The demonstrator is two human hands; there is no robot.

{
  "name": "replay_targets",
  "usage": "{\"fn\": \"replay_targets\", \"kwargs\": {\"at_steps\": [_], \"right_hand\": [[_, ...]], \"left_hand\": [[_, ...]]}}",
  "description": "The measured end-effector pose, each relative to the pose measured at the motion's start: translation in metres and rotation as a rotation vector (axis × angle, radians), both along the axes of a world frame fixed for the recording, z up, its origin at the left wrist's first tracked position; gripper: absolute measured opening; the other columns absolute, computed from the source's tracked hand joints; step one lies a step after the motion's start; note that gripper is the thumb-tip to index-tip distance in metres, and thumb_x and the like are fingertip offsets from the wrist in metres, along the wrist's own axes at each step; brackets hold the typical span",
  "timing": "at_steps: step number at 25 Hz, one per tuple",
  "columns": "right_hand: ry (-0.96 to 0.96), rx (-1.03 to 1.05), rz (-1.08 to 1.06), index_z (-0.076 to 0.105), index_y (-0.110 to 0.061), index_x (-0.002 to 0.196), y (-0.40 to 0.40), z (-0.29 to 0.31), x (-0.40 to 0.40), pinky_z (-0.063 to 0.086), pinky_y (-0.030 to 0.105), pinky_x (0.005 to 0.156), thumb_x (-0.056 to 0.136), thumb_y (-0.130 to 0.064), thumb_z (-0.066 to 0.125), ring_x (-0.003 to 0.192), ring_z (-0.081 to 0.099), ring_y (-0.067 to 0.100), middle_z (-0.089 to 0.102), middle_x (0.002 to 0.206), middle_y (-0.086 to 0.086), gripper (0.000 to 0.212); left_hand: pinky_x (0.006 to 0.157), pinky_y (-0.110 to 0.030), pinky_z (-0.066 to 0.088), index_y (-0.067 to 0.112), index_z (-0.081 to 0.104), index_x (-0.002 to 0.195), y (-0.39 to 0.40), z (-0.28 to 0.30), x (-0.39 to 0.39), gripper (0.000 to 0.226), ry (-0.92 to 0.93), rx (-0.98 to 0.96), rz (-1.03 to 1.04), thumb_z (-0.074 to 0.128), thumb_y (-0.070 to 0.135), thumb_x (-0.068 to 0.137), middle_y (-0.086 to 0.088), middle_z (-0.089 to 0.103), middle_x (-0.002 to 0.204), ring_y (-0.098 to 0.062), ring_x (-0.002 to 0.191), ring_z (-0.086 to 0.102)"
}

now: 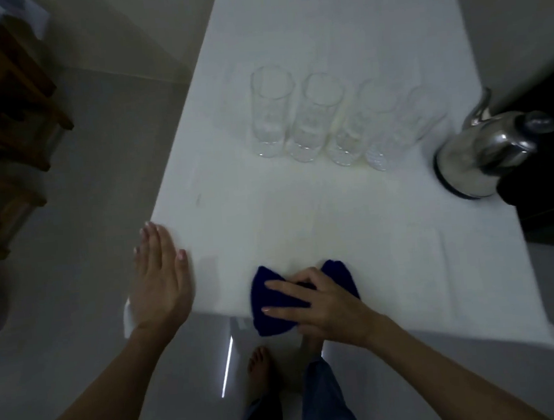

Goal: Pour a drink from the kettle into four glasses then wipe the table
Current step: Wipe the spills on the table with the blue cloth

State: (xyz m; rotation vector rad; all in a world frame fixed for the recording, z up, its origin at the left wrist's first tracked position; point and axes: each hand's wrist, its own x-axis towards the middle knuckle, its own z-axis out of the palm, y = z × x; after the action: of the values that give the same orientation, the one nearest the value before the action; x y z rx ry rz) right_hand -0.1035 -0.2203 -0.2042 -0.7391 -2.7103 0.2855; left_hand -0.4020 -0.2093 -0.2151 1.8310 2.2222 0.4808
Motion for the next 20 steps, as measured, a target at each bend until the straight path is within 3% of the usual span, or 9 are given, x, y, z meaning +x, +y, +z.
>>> {"fn": "replay_targets", "kwargs": {"at_steps": [2, 5, 7, 8, 11, 13, 15, 18, 20], "right_hand": [[0.007, 0.02, -0.197, 0.064, -0.023, 0.132, -0.007, -0.001, 0.05, 0.047, 0.041, 0.092, 0.094, -0.02, 0.06, 0.11, 0.045, 0.028, 0.052, 0.146, 0.009, 0.038], [0.121, 0.015, -0.91, 0.064, -0.014, 0.132, 0.012, -0.001, 0.072, 0.052, 0.052, 0.084, 0.092, -0.012, 0.05, 0.104, 0.041, 0.032, 0.056, 0.14, 0.019, 0.042], [0.164, -0.026, -1.2, 0.065, -0.01, 0.13, 0.024, -0.002, 0.049, 0.053, 0.056, 0.083, 0.088, -0.014, 0.042, 0.103, 0.038, 0.034, 0.056, 0.135, 0.024, 0.048], [0.165, -0.057, -1.155, 0.065, -0.009, 0.129, 0.023, -0.001, 0.035, 0.052, 0.054, 0.085, 0.088, -0.015, 0.041, 0.103, 0.038, 0.035, 0.056, 0.135, 0.024, 0.048], [0.07, -0.071, -0.623, 0.065, -0.011, 0.13, -0.005, 0.001, 0.041, 0.047, 0.043, 0.09, 0.092, -0.017, 0.048, 0.106, 0.042, 0.034, 0.057, 0.135, 0.019, 0.042], [0.068, -0.088, -0.566, 0.065, -0.016, 0.131, -0.017, 0.011, 0.081, 0.041, 0.036, 0.098, 0.095, -0.018, 0.05, 0.114, 0.042, 0.028, 0.057, 0.137, 0.012, 0.04], [0.188, -0.11, -0.985, 0.064, -0.019, 0.132, -0.019, 0.016, 0.126, 0.039, 0.039, 0.103, 0.096, -0.009, 0.048, 0.122, 0.041, 0.027, 0.053, 0.14, 0.01, 0.041], [0.255, -0.044, -1.729, 0.059, -0.008, 0.137, 0.01, 0.007, 0.165, 0.044, 0.056, 0.096, 0.094, 0.003, 0.056, 0.111, 0.044, 0.049, 0.048, 0.137, 0.03, 0.044], [0.257, -0.08, -1.874, 0.061, -0.007, 0.134, 0.039, 0.003, 0.15, 0.047, 0.059, 0.09, 0.093, -0.001, 0.061, 0.104, 0.045, 0.051, 0.048, 0.134, 0.034, 0.041]], "left_hand": [[0.121, -0.036, 0.001, -0.004, 0.015, 0.15, 0.001, -0.001, 0.002, 0.066, 0.016, -0.012, 0.0, 0.009, 0.039, 0.1, -0.02, 0.011, 0.16, -0.028, 0.149, 0.006], [0.121, -0.037, 0.0, -0.004, 0.013, 0.15, 0.001, -0.001, 0.002, 0.067, 0.058, -0.038, -0.011, 0.008, 0.04, 0.1, -0.021, 0.009, 0.16, -0.029, 0.15, 0.004], [0.121, -0.043, 0.003, -0.007, 0.014, 0.149, 0.002, 0.0, 0.006, 0.068, 0.057, -0.047, 0.001, 0.008, 0.039, 0.1, -0.025, 0.01, 0.159, -0.033, 0.149, 0.006], [0.121, -0.046, 0.006, -0.008, 0.015, 0.148, 0.003, 0.001, 0.01, 0.067, 0.046, -0.044, 0.028, 0.009, 0.037, 0.1, -0.027, 0.012, 0.158, -0.036, 0.148, 0.008], [0.118, -0.053, 0.013, -0.011, 0.025, 0.145, 0.012, 0.009, 0.043, 0.064, 0.019, -0.007, -0.006, 0.013, 0.033, 0.1, -0.03, 0.02, 0.155, -0.04, 0.146, 0.016], [0.118, -0.049, 0.013, -0.009, 0.025, 0.146, 0.023, 0.013, 0.083, 0.064, -0.032, 0.02, -0.17, 0.014, 0.034, 0.1, -0.025, 0.019, 0.157, -0.035, 0.147, 0.014], [0.12, -0.042, 0.009, -0.005, 0.022, 0.149, 0.036, 0.015, 0.126, 0.065, -0.085, 0.034, -0.305, 0.013, 0.036, 0.099, -0.02, 0.014, 0.159, -0.028, 0.149, 0.009], [0.121, -0.036, 0.003, -0.001, 0.016, 0.151, 0.048, 0.012, 0.177, 0.067, -0.108, 0.025, -0.402, 0.009, 0.04, 0.099, -0.014, 0.009, 0.161, -0.021, 0.149, 0.002], [0.121, -0.035, 0.001, 0.0, 0.015, 0.151, 0.054, 0.008, 0.2, 0.067, -0.119, 0.008, -0.401, 0.008, 0.04, 0.099, -0.013, 0.007, 0.161, -0.02, 0.149, -0.001]]}}
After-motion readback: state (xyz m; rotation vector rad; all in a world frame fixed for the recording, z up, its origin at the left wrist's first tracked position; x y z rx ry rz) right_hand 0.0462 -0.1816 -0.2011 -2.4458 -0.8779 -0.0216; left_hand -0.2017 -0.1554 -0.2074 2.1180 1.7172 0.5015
